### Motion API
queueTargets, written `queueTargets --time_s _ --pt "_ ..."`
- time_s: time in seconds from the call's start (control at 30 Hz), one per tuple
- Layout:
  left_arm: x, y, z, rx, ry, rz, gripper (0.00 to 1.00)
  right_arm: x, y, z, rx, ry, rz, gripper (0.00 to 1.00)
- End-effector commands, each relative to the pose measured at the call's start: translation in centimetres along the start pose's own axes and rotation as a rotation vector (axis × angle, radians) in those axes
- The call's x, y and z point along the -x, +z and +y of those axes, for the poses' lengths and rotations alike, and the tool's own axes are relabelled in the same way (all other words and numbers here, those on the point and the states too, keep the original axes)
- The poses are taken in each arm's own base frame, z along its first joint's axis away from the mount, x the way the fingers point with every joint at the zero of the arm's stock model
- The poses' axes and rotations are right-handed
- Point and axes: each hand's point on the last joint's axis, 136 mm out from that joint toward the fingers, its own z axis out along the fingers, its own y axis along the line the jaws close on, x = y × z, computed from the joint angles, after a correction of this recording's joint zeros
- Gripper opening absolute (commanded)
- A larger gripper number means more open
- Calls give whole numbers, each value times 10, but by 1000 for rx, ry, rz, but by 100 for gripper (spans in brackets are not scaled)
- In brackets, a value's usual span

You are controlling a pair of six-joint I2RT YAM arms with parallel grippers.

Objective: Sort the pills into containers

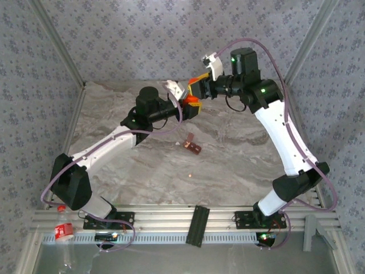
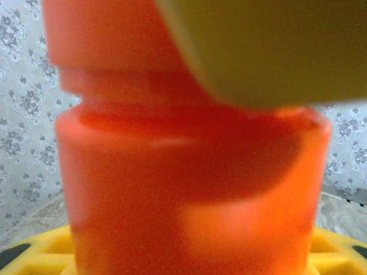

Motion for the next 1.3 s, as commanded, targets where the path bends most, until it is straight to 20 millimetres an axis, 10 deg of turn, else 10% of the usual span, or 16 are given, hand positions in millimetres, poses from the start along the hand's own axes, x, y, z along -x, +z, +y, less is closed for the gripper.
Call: queueTargets --time_s 0.0,0.37,0.53,0.9,1.03,1.27 --pt "13 4 6 35 26 -35 37 -34 11 32 91 4 147 3" --pt "32 -4 6 54 11 -137 39 -42 19 34 77 22 175 1" --pt "37 -7 5 50 -12 -183 1 -49 23 36 98 34 191 1" --pt "40 -20 -5 -52 -54 -231 0 -13 -23 35 406 -16 -32 6" --pt "40 -22 -6 -71 -69 -221 0 -4 -34 29 463 26 -81 20" --pt "33 -21 11 31 -57 -201 0 24 -55 -16 161 186 -223 76"
